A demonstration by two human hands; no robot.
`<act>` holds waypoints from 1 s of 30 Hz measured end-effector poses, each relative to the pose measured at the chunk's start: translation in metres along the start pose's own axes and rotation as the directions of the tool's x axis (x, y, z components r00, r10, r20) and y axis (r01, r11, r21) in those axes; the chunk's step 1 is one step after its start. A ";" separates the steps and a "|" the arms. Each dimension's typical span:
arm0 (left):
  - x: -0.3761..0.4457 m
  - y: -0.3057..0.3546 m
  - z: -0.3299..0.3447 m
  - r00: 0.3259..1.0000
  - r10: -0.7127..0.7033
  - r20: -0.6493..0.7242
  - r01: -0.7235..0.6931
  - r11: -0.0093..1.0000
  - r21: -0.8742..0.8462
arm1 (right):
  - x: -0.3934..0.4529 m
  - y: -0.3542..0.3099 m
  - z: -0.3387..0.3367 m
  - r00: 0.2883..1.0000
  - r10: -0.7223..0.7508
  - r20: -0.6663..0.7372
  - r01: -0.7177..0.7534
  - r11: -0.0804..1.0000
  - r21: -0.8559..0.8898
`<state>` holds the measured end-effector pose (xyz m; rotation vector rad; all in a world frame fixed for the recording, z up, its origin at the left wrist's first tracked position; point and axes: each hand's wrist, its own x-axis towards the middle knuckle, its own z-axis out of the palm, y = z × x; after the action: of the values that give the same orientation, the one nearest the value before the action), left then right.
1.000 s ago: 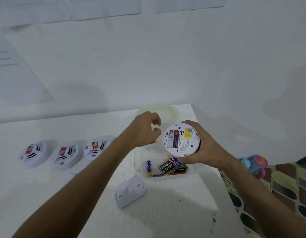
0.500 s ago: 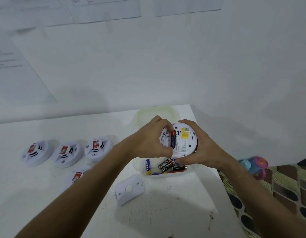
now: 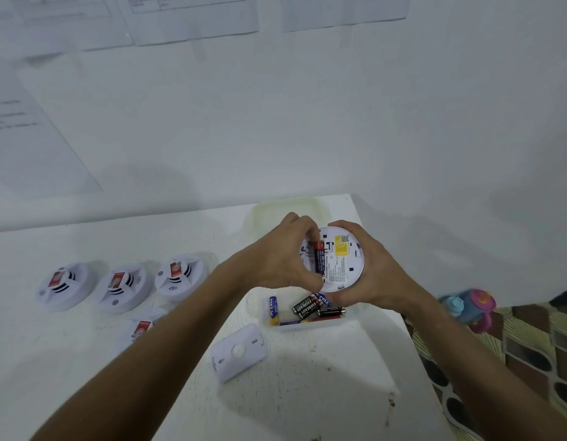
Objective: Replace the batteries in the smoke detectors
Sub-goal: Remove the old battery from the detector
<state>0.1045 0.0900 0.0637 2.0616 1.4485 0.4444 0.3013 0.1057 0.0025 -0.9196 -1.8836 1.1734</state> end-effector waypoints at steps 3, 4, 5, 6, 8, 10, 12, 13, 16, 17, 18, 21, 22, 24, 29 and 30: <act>0.001 -0.002 0.003 0.999 0.001 -0.033 -0.003 0.999 -0.039 | 0.001 -0.001 -0.003 1.000 0.000 -0.010 0.000 1.000 0.000; 0.002 -0.002 0.004 0.998 0.001 -0.065 -0.004 0.999 -0.046 | 0.003 -0.002 -0.004 1.000 -0.002 -0.014 0.002 1.000 -0.010; 0.002 -0.003 0.006 0.993 0.002 -0.121 -0.008 0.998 -0.055 | 0.005 -0.001 -0.005 1.000 0.000 -0.023 0.000 1.000 -0.015; 0.002 -0.003 0.007 0.980 0.016 -0.200 -0.029 0.998 -0.060 | 0.006 -0.001 -0.005 0.999 0.002 -0.032 -0.003 1.000 -0.010; 0.004 -0.003 0.010 0.933 0.081 -0.351 -0.098 0.995 -0.031 | 0.007 0.001 -0.005 0.999 -0.004 -0.036 0.004 1.000 -0.002; 0.006 -0.005 0.011 0.918 0.096 -0.385 -0.126 0.991 -0.051 | 0.006 0.003 -0.004 0.999 -0.008 -0.038 0.008 1.000 0.001; 0.010 -0.008 0.009 0.903 0.041 -0.427 -0.125 0.977 -0.170 | 0.003 0.005 -0.005 0.999 0.007 -0.040 -0.006 1.000 0.023; 0.013 -0.012 0.006 0.877 -0.018 -0.480 -0.108 0.966 -0.235 | 0.001 0.007 -0.006 0.999 0.019 -0.038 -0.018 0.999 0.028; 0.027 -0.032 0.001 0.819 -0.204 -0.536 0.071 0.963 -0.258 | -0.008 0.013 -0.010 0.998 0.056 -0.040 -0.055 0.998 0.017; 0.031 -0.041 0.003 0.840 -0.231 -0.491 0.148 0.968 -0.201 | -0.012 0.015 -0.011 0.997 0.066 -0.043 -0.065 0.998 0.009; 0.036 -0.049 0.006 0.870 -0.243 -0.430 0.204 0.970 -0.135 | -0.015 0.016 -0.013 0.996 0.074 -0.045 -0.074 0.997 0.002; 0.050 -0.064 0.019 0.923 -0.271 -0.273 0.283 0.959 0.004 | -0.021 0.019 -0.016 0.994 0.088 -0.058 -0.089 0.996 -0.011; 0.054 -0.066 0.022 0.931 -0.277 -0.238 0.297 0.953 0.053 | -0.023 0.019 -0.017 0.994 0.089 -0.063 -0.090 0.996 -0.011; 0.062 -0.068 0.027 0.941 -0.292 -0.172 0.318 0.937 0.147 | -0.027 0.020 -0.018 0.992 0.093 -0.080 -0.094 0.996 -0.012; 0.067 -0.077 0.032 0.941 -0.297 -0.162 0.329 0.914 0.236 | -0.037 0.017 -0.021 0.988 0.103 -0.112 -0.103 0.995 0.004; 0.065 -0.077 0.031 0.941 -0.288 -0.176 0.324 0.916 0.235 | -0.039 0.017 -0.022 0.987 0.108 -0.116 -0.107 0.994 0.010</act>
<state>0.0876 0.1615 -0.0121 1.9763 1.9687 0.2830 0.3417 0.0871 -0.0142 -1.0760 -1.7569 1.1600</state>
